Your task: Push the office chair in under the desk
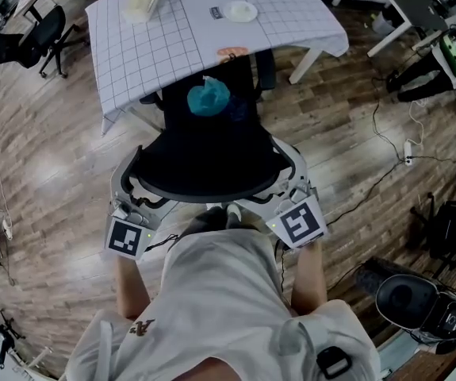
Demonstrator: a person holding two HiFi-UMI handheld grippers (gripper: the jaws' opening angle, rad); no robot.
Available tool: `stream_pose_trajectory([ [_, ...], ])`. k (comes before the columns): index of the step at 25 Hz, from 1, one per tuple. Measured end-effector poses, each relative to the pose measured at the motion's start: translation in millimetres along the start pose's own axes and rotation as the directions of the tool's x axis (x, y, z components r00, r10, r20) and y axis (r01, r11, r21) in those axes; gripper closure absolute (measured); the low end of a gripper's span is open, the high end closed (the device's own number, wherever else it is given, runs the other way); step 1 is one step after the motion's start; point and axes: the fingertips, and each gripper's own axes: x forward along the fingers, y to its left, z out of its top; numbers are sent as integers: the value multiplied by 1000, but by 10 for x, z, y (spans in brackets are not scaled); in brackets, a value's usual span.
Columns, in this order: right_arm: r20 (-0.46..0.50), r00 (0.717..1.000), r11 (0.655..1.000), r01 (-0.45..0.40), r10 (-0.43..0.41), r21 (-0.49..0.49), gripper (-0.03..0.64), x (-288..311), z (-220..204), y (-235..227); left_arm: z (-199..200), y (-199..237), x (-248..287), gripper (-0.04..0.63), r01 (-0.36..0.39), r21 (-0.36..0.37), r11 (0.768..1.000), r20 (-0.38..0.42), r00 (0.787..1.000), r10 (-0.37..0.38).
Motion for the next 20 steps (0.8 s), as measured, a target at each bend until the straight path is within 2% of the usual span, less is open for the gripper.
stream_pose_trajectory([
  [6, -6, 1000, 1000, 11, -11, -9, 41, 137, 36, -144, -63, 161, 104, 112, 10, 1, 1000, -20, 1000, -10],
  [9, -12, 1000, 1000, 19, -19, -14, 41, 189, 58, -230, -18, 240, 180, 112, 8, 4, 1000, 4, 1000, -8],
  [20, -15, 1000, 1000, 4, -5, -21, 41, 376, 63, -526, -24, 436, 425, 112, -20, -7, 1000, 16, 1000, 20],
])
